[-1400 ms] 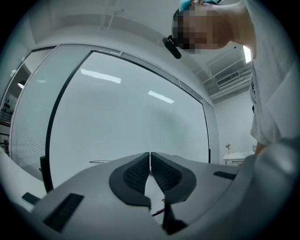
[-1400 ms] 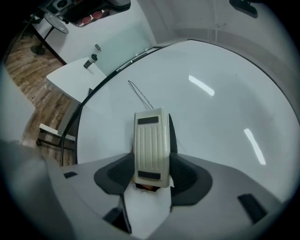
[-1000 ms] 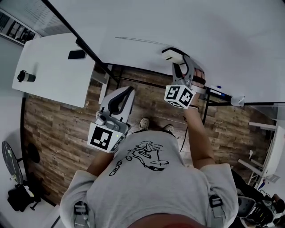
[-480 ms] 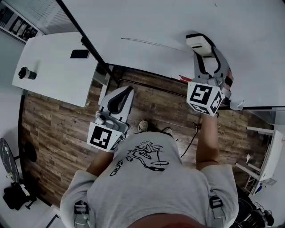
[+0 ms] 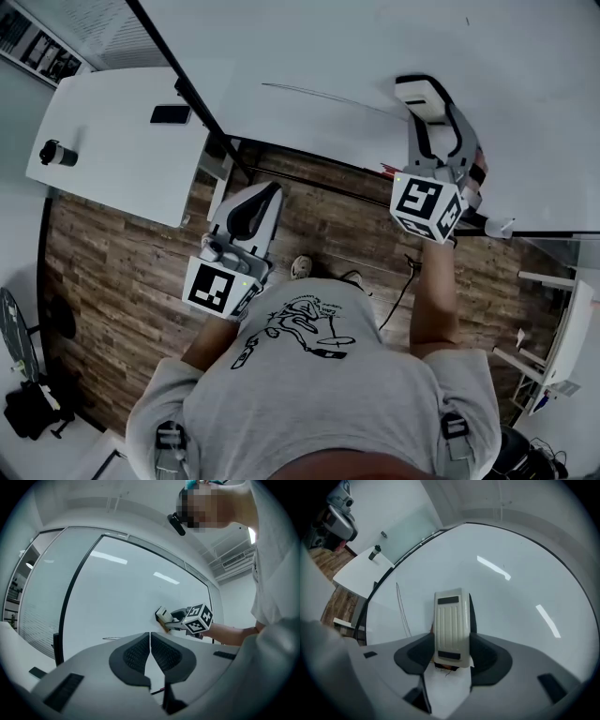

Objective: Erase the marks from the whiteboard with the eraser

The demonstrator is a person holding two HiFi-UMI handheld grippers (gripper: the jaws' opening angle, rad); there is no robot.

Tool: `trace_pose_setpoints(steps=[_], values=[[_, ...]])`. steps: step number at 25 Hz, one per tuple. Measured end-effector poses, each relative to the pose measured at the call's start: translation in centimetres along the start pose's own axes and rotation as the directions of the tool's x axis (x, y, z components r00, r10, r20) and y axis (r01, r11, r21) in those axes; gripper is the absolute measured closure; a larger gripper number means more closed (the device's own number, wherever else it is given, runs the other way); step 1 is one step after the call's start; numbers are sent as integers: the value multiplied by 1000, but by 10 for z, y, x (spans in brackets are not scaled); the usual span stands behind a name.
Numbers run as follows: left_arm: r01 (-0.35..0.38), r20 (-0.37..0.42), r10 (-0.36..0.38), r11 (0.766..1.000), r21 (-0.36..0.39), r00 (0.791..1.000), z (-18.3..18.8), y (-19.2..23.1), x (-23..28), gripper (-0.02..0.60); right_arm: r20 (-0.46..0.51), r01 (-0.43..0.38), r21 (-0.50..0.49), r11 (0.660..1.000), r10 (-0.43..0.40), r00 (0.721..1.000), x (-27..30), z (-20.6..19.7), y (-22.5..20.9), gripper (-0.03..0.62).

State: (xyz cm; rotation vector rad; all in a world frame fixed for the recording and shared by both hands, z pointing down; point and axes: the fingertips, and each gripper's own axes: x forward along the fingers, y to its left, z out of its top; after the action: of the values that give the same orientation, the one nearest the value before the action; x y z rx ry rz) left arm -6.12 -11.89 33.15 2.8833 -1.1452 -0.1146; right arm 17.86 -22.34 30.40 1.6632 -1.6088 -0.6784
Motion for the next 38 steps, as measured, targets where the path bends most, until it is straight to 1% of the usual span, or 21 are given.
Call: trace_pose_setpoints(steps=[6,11,17,22,25,27,29,31,35,38], values=[[0,0,0,1000,1,1000,1,4,1,555,-14,-23,-59,998,22,1000,6,-6,29,355],[-1,-2,1,1000,-3,1000,-2,6,-1,555,-45,-59,-112,992,54,998,17,-19,69,355],[-24,-11,24,1000,6,1000,-1,9,-9,555,-77,-96,-165,982,84,993,28,-37,113,355],[-37,-13,37,999,9,999,-1,12,-15,555,-101,-95,-224,970,74,992,36,-44,131,355],[-39,-7,39,999,8,999,0,9,-18,555,-118,-122,-257,959,94,989,32,-45,137,355],[-36,-3,36,999,7,999,2,8,-16,555,-124,-152,-252,956,124,985,28,-44,138,355],[-32,0,32,999,7,999,4,6,-14,555,-114,-166,-234,958,142,983,20,-40,135,355],[-29,5,29,1000,8,1000,5,4,-14,555,-83,-141,-209,968,126,989,9,-30,120,355],[-31,11,31,1000,6,999,7,2,-18,555,-18,-47,-145,988,45,999,-11,-1,64,355],[-33,12,33,999,5,999,6,1,-19,555,13,39,-111,993,-38,999,-18,16,16,355]])
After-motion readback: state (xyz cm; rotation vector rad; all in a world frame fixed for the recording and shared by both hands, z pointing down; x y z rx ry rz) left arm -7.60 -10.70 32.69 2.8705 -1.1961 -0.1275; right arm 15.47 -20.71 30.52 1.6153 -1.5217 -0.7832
